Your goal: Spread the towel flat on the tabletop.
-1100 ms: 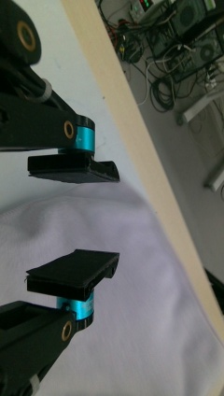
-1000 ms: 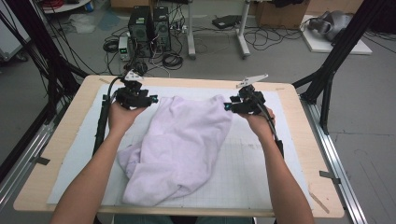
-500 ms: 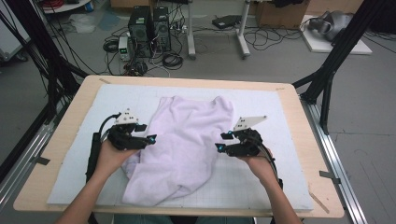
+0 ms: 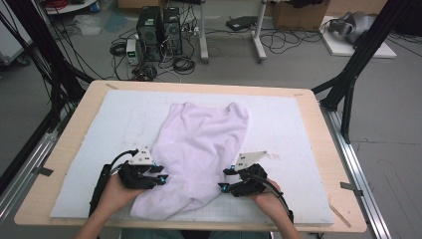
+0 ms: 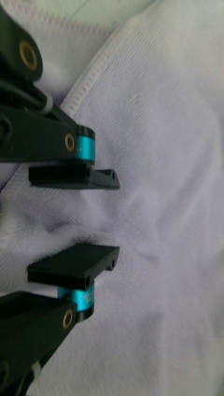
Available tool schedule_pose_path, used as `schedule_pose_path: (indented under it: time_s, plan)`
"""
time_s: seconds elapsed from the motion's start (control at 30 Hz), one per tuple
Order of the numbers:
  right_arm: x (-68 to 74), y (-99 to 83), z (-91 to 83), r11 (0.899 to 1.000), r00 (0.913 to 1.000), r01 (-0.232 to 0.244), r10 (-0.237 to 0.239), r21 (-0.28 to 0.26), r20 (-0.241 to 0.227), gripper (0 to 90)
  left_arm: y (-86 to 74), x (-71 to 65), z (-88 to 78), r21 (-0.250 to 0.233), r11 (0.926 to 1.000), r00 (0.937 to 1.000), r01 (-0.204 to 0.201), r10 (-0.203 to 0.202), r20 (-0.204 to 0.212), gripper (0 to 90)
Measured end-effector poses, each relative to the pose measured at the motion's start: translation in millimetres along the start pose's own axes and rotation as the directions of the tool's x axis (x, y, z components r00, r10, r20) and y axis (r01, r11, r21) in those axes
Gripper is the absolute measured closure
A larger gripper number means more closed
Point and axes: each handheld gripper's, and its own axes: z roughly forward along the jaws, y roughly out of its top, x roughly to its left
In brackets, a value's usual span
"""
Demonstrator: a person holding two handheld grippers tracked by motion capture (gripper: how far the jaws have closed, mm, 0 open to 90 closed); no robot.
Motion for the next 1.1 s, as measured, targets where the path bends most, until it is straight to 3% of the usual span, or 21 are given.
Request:
schedule_pose_path:
  time_s: [0.1,0.13,0.17,0.3,0.4,0.5,0.6,0.63,0.7,0.73,0.77,0.83,0.87,0.9,0.93,0.97,1.0,1.1]
  plan:
    - [0.1,-1.2,10.7,0.999,1.0,0.006,-0.006,0.039,0.004,54.9,1.7,-2.5,4.8,0.002,0.9997,0.9997,-0.023,0.023,-0.009,70.1]
    - [-2.1,-1.7,14.8,0.999,0.9999,0.015,-0.015,0.049,0.002,62.9,2.0,-2.2,5.5,0.005,0.9997,0.9997,-0.022,0.022,-0.003,76.3]
    - [-2.1,-1.7,14.8,0.999,0.9999,0.015,-0.015,0.049,0.002,62.9,2.3,-1.4,6.2,0.008,0.9997,0.9998,-0.022,0.022,0.003,76.3]
    - [-4.7,-1.4,13.3,1.0,0.9998,0.014,-0.014,0.028,-0.016,82.5,4.1,-1.7,4.2,-0.006,1.0,1.0,-0.004,0.004,-0.002,83.7]
    - [-5.2,1.6,3.7,1.0,0.9995,0.021,-0.022,-0.003,-0.022,84.5,9.3,-2.8,-6.4,-0.052,0.9986,0.9999,0.01,-0.009,0.013,84.2]
    - [-4.9,14.7,-21.4,0.998,0.9992,0.04,-0.04,-0.056,0.0,85.0,21.2,-3.6,-20.9,-0.116,0.9931,0.9996,0.021,-0.019,0.021,84.2]
    - [-7.9,25.0,-32.4,0.995,0.9983,0.055,-0.053,-0.081,0.026,85.0,38.7,-0.1,-33.0,-0.148,0.9887,0.9991,-0.019,0.013,-0.041,84.2]
    - [-15.9,38.2,-38.2,0.994,0.9963,0.07,-0.065,-0.081,0.057,85.0,44.4,4.9,-34.5,-0.165,0.9859,0.9966,-0.024,0.01,-0.081,84.1]
    - [-19.6,42.7,-38.3,0.995,0.9959,0.066,-0.061,-0.077,0.066,84.9,51.4,17.6,-30.2,-0.176,0.9844,0.9933,-0.006,-0.015,-0.115,84.1]
    - [-27.6,49.6,-36.2,0.996,0.9952,0.063,-0.057,-0.067,0.079,85.0,53.0,23.1,-27.1,-0.179,0.9838,0.991,0.004,-0.027,-0.131,84.0]
    - [-44.9,57.2,-27.6,0.998,0.9947,0.034,-0.029,-0.045,0.099,84.9,55.2,33.7,-20.7,-0.173,0.9846,0.987,0.024,-0.051,-0.152,84.0]
    - [-52.1,58.9,-23.3,0.999,0.9942,0.018,-0.014,-0.037,0.106,84.9,55.7,51.1,-10.4,-0.175,0.9807,0.9816,0.087,-0.114,-0.153,84.0]
    - [-71.6,59.4,-9.0,0.999,0.9922,-0.036,0.037,-0.007,0.119,84.8,55.3,60.2,-4.3,-0.161,0.9821,0.9762,0.098,-0.127,-0.176,84.0]
    - [-71.6,59.4,-9.0,0.999,0.9922,-0.036,0.037,-0.007,0.119,84.8,53.8,68.7,2.4,-0.154,0.9797,0.9706,0.129,-0.156,-0.183,84.0]
    - [-86.3,56.5,4.3,0.996,0.989,-0.079,0.075,0.028,0.128,84.5,52.0,75.2,7.1,-0.148,0.9777,0.968,0.149,-0.175,-0.18,83.8]
    - [-86.3,56.5,4.3,0.996,0.989,-0.079,0.075,0.028,0.128,84.5,48.4,83.6,15.5,-0.128,0.9771,0.963,0.17,-0.192,-0.188,83.8]
    - [-94.2,53.2,13.8,0.993,0.9872,-0.11,0.104,0.037,0.12,84.2,45.2,90.0,23.9,-0.096,0.9765,0.9595,0.193,-0.208,-0.189,83.7]
    - [-102.5,48.1,34.7,0.989,0.9853,-0.13,0.12,0.073,0.122,78.0,41.2,96.5,33.4,-0.07,0.9731,0.9556,0.219,-0.229,-0.186,75.4]
